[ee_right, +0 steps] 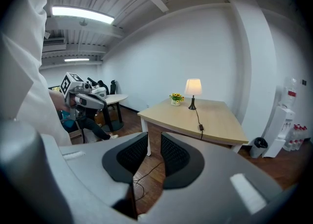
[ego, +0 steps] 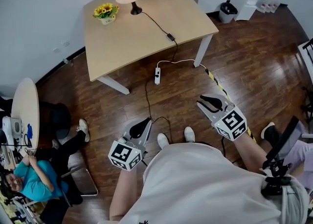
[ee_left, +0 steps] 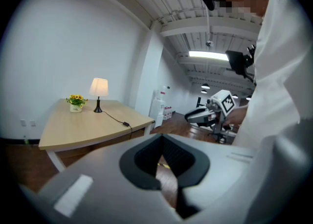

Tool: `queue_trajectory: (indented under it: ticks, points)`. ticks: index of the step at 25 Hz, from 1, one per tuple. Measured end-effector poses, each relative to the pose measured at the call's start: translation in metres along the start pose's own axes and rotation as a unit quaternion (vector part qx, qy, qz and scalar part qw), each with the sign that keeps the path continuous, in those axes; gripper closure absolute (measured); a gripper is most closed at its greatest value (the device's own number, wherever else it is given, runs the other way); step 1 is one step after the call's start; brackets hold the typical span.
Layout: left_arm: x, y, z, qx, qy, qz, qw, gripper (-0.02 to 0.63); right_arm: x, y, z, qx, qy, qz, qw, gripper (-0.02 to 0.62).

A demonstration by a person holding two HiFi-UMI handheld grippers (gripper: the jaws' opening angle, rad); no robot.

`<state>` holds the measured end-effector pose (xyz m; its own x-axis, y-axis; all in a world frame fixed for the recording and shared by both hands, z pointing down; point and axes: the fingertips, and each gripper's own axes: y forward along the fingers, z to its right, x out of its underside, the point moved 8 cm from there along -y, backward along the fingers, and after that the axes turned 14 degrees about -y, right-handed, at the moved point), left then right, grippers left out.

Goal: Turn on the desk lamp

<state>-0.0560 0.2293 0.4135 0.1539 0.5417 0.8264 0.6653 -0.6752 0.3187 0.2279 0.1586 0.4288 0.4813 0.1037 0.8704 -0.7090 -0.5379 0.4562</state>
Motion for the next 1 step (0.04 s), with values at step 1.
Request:
queue_trajectory:
  ticks: [1]
  points:
    - [0.0012, -0.0012, -0.0007, 0.002, -0.002, -0.001, 1.0000, 0.601, -0.0009, -0.0002, -0.0012, 0.000, 0.001, -0.002, 1.000, 0.511]
